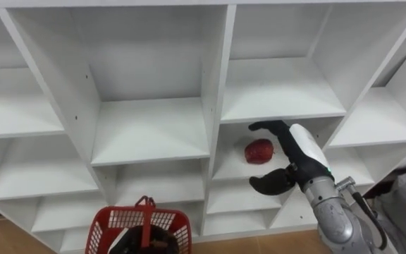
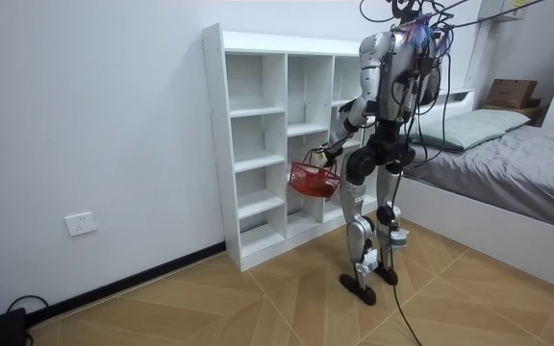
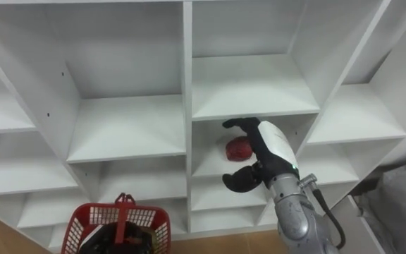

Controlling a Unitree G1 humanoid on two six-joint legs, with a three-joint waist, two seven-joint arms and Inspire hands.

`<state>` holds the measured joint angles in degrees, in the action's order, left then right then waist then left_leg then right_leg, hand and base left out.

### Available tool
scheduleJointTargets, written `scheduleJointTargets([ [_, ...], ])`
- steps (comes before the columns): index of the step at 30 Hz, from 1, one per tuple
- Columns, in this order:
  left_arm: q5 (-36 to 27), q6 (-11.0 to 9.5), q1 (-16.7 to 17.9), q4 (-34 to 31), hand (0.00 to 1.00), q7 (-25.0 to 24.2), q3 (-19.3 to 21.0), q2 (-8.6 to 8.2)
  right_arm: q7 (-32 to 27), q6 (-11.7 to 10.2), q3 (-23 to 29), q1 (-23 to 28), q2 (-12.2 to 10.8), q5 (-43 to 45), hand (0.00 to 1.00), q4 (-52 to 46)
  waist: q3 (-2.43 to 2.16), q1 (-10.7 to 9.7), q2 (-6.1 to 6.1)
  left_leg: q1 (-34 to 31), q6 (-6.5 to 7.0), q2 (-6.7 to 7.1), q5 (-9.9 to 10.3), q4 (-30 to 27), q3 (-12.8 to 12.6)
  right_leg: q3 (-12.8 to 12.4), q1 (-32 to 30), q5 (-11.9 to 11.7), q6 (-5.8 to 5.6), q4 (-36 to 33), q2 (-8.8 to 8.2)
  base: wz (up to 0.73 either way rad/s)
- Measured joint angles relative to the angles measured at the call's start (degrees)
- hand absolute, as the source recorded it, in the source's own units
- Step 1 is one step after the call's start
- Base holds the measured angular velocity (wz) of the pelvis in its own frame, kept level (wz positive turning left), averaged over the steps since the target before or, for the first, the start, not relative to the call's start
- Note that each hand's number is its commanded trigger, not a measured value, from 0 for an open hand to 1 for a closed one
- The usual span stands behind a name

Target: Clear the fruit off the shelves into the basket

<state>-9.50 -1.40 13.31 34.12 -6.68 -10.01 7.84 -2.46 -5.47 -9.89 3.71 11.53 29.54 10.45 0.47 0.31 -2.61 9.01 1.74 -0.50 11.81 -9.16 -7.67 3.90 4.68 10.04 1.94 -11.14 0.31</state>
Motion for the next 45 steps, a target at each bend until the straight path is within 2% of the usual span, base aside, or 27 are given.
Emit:
scheduleJointTargets([
  [11, -1.98, -0.26, 0.18, -1.01, 1.0, 0.16, -0.07, -0.42, -0.55, 0.0, -0.12, 0.31, 0.0, -0.23, 0.0, 0.46, -0.15, 0.42, 0.1, -0.4, 0.0, 0.01, 0.0, -0.01, 0.34, 0.44, -0.01, -0.1, -0.01, 0.3, -0.03, 0.02],
  [16, -2.04, -0.71, 0.34, -2.54, 1.0, -0.19, -0.25, -0.73, -4.64, -0.09, -0.15, 0.29, -0.4, -1.14, 0.0, 6.4, -0.32, 2.79, -0.15, -0.22, 0.0, 0.03, 0.0, -0.1, 0.36, 0.73, 0.23, -0.11, -0.01, 0.25, -0.08, 0.0],
  [21, -2.04, -1.23, 0.53, -1.63, 1.0, -0.23, -0.45, -0.61, -9.38, -0.6, -0.18, -0.1, -0.49, -1.99, 0.0, 11.65, -0.22, 4.73, -0.5, -1.58, 0.0, 0.11, 0.0, -0.45, 1.47, 1.06, -0.77, -0.12, -0.01, 0.3, -0.18, 0.07],
  [23, -2.08, -1.31, 0.49, -0.96, 1.0, -0.28, -0.41, -0.53, -10.34, -0.92, -0.19, -0.55, -0.48, -3.04, 0.0, 12.39, -0.12, 4.9, -0.58, -2.63, 0.0, 0.12, -0.01, -0.74, 1.97, 1.33, -1.59, -0.23, 0.0, 0.21, -0.18, 0.12],
  [27, -2.13, -1.31, 0.49, 0.19, 1.0, -0.17, -0.4, -0.46, -13.3, -1.5, -1.35, -5.57, -0.43, -8.61, 0.0, 18.45, 0.32, 5.61, -0.7, -3.79, 0.0, 0.09, -0.01, -1.02, 2.92, 2.26, -2.23, -0.38, 0.09, 0.4, -0.21, 0.1],
  [34, -2.1, -1.34, 0.32, 0.28, 1.0, -0.29, -0.25, -0.46, -15.68, -2.0, -2.89, -9.16, -0.36, -11.02, 0.0, 21.02, 0.77, 6.83, -1.5, -5.52, -0.03, 0.28, -0.03, -1.57, 4.9, 4.08, -2.74, -0.44, 0.18, 0.63, -0.42, 0.14],
  [37, -2.0, -1.34, 0.34, 0.28, 1.0, -0.78, 0.04, -0.51, -16.27, -2.0, -2.89, -9.23, -0.29, -11.01, 0.0, 21.02, 0.72, 7.59, -1.7, -5.53, -0.03, 0.31, -0.03, -1.57, 5.14, 4.33, -2.66, -0.42, 0.16, 0.66, -0.45, 0.02],
  [45, -0.97, -1.35, 1.92, 0.1, 1.0, -2.29, 0.7, -0.59, -16.41, -2.0, -2.87, -9.23, 0.55, -11.02, 0.0, 20.93, 0.46, 7.69, -2.21, -6.45, -0.03, 0.48, -0.02, -2.27, 5.54, 5.11, -2.7, -0.36, 0.1, 0.56, -0.66, 0.03],
])
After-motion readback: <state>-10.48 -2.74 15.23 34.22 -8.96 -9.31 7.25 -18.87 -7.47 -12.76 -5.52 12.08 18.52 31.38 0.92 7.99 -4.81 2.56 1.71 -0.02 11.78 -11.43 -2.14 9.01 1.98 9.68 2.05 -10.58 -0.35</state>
